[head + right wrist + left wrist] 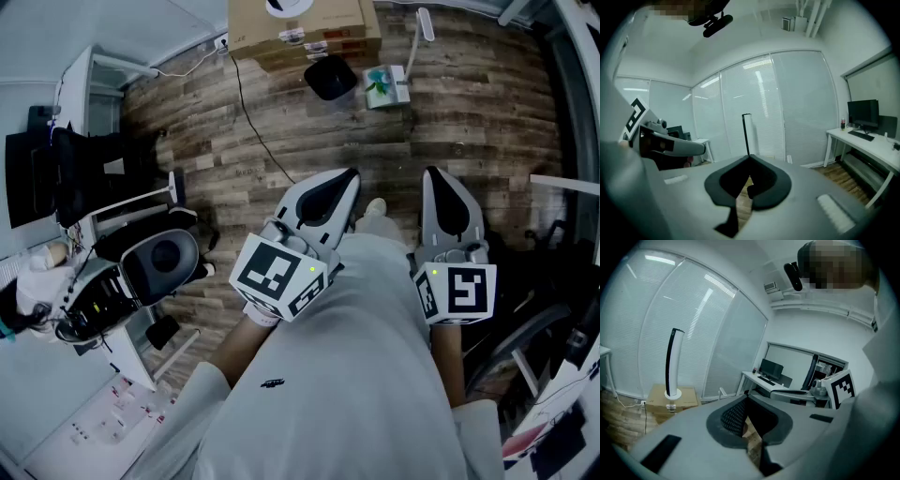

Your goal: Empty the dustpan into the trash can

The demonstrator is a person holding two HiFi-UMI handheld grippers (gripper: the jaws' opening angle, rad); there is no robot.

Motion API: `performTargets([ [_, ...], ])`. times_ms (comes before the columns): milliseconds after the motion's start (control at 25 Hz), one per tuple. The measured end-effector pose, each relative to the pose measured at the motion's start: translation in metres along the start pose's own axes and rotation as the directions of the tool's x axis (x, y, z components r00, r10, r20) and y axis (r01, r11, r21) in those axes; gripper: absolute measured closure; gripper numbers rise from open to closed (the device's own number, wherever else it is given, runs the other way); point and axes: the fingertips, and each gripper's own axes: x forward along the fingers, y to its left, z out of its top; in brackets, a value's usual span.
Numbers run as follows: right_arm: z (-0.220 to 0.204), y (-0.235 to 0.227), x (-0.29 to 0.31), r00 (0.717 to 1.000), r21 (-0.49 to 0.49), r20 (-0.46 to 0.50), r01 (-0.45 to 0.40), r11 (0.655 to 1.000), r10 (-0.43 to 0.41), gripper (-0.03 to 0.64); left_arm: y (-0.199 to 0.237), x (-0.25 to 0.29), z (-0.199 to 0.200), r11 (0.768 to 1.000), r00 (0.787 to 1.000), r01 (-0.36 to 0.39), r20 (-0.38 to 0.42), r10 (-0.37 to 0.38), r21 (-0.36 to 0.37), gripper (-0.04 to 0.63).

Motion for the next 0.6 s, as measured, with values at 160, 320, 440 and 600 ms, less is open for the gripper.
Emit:
performTargets([
  [160,0.003,-0.014,-0.011,1.0,-0.016,0.001,0.014,1.0,-0.014,0.604,-0.012,0.013,-0.003,1.0,1.0,-0.001,-0.002,0.001,-0.013,0.589],
  [320,-0.015,-0.034,-0.021,0.999,0.012,-0.014,0.049,0.999,-0.049,0.604,-0.026,0.027,-0.007,1.0,1.0,0.004,-0.017,-0.004,0.01,0.589],
  [440,-0.024,-0.056,-0.026,0.996,0.113,0.002,0.091,0.989,-0.092,0.604,-0.032,0.036,-0.008,1.0,1.0,-0.007,-0.02,0.008,0.025,0.589],
  [600,-0.035,-0.085,-0.035,0.985,0.164,-0.03,0.174,0.971,-0.171,0.604,-0.036,0.048,-0.023,0.999,0.998,-0.03,-0.05,0.029,-0.016,0.589],
])
